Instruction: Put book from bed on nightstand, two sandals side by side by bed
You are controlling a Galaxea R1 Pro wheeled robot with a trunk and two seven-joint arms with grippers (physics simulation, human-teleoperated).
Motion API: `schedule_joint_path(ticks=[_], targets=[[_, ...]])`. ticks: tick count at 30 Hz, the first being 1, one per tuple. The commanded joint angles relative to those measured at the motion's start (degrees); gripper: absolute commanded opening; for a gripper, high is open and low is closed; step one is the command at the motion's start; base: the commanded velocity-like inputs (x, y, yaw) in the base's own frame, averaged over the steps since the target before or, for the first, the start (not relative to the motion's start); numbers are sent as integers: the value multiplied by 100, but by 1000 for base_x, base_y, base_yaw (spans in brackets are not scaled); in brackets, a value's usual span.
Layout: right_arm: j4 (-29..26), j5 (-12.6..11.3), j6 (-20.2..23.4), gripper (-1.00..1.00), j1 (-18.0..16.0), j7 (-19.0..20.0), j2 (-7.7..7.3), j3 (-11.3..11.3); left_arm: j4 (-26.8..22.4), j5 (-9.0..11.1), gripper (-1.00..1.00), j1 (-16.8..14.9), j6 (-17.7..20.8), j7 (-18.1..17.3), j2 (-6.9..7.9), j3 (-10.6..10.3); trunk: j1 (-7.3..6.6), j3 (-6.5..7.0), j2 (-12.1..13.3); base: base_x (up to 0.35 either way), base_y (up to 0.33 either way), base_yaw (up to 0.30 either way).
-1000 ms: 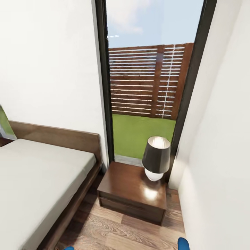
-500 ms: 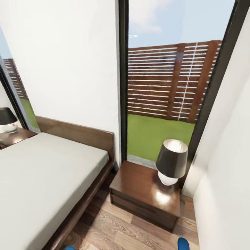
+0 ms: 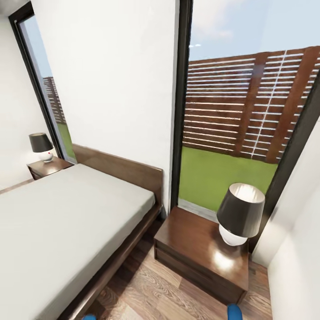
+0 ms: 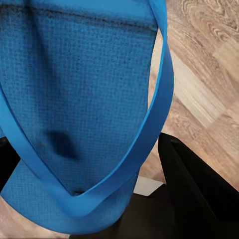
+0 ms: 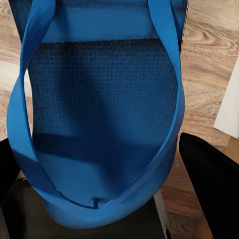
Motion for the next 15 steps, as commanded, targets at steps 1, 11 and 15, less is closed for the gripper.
schedule_joint_path(ticks=[1,11,15], targets=[[11,-60,9,-100,-7,28,-1,48,8,28,-100,-7,-18,22,-1,-48,4,-13,-13,0,-137,291],[12,-60,9,-100,-7,28,-1,48,5,28,-100,-7,-19,22,2,-41,4,-13,-13,0,-47,291],[13,-60,9,-100,-7,28,-1,48,5,27,-100,-7,-18,22,2,-40,4,-13,-13,0,-1,291]])
